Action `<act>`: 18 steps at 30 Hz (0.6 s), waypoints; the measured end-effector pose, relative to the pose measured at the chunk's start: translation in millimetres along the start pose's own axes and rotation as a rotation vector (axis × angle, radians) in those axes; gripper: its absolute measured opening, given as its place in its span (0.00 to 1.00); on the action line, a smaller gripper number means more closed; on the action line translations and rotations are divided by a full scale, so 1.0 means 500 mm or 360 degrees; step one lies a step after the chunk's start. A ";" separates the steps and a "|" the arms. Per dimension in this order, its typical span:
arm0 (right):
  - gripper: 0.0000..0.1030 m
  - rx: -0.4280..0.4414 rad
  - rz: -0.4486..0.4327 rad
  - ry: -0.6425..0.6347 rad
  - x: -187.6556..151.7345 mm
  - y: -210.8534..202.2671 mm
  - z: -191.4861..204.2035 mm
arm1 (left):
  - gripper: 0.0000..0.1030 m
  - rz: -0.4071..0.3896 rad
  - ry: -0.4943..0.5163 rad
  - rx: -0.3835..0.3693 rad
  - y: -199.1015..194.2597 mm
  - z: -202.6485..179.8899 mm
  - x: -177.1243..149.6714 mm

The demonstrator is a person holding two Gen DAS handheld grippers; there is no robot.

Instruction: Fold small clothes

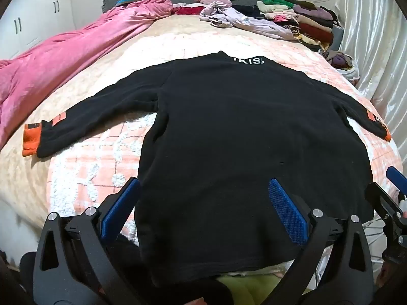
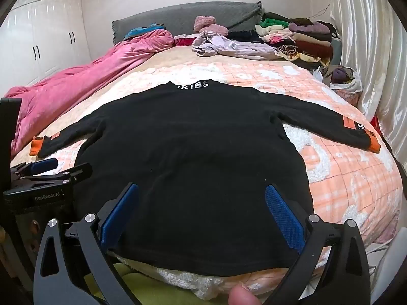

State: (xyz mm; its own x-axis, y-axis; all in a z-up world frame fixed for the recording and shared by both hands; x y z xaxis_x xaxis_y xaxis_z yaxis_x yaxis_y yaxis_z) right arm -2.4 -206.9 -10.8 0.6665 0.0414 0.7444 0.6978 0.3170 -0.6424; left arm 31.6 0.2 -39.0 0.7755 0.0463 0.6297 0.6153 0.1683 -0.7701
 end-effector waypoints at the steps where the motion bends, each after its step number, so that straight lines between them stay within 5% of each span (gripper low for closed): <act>1: 0.96 -0.0007 -0.0001 -0.0004 0.000 -0.001 0.000 | 0.92 0.0001 0.0001 0.0004 0.000 0.000 0.000; 18: 0.96 -0.0013 0.0026 -0.0015 -0.001 -0.002 0.004 | 0.92 -0.0024 0.0006 0.0013 -0.014 -0.007 0.001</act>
State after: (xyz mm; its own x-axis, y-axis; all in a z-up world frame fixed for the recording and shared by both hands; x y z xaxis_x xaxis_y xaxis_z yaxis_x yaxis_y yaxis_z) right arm -4.1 -205.3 -10.3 0.6752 0.0554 0.7355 0.6891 0.3083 -0.6558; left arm 28.4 -4.6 -33.7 0.7667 0.0400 0.6407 0.6257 0.1768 -0.7598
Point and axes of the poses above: each gripper's, at about its wrist camera, not at the fingertips, and y roughly the way its jaws point, z to its left, x to its top, the point moved 5 cm from there along y, roughly the way its jaws point, and after that the axes turned 9 degrees about x, right-handed, at the moved point
